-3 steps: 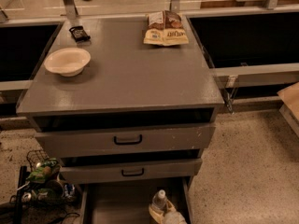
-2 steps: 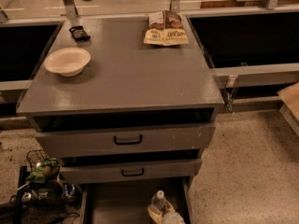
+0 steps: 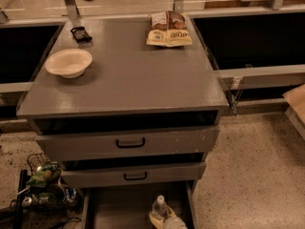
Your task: Place blue plastic bottle into bottom drawer
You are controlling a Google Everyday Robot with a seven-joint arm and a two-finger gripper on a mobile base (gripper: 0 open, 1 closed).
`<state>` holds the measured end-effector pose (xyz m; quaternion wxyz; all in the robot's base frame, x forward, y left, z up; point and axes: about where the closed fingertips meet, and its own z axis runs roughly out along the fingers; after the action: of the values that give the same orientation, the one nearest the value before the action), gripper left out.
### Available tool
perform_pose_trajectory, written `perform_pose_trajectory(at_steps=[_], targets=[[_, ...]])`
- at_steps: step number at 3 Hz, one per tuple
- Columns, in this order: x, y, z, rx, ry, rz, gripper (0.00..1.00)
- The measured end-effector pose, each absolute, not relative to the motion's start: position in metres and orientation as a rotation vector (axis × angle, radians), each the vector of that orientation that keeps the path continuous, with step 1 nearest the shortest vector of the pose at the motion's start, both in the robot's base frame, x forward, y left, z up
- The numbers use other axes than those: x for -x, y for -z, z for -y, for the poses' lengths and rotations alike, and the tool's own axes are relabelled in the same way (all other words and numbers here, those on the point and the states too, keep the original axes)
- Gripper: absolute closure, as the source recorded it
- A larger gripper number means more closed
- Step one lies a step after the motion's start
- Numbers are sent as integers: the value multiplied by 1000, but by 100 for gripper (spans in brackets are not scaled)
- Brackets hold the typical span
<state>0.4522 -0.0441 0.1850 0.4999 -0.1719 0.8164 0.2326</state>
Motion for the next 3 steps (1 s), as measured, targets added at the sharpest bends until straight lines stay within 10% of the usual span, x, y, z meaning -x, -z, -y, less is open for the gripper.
perform_pose_trajectory(at_steps=[2, 3], targets=[[-444, -174, 42, 390, -601, -1987, 100], [-444, -174, 42, 390, -601, -1987, 84]])
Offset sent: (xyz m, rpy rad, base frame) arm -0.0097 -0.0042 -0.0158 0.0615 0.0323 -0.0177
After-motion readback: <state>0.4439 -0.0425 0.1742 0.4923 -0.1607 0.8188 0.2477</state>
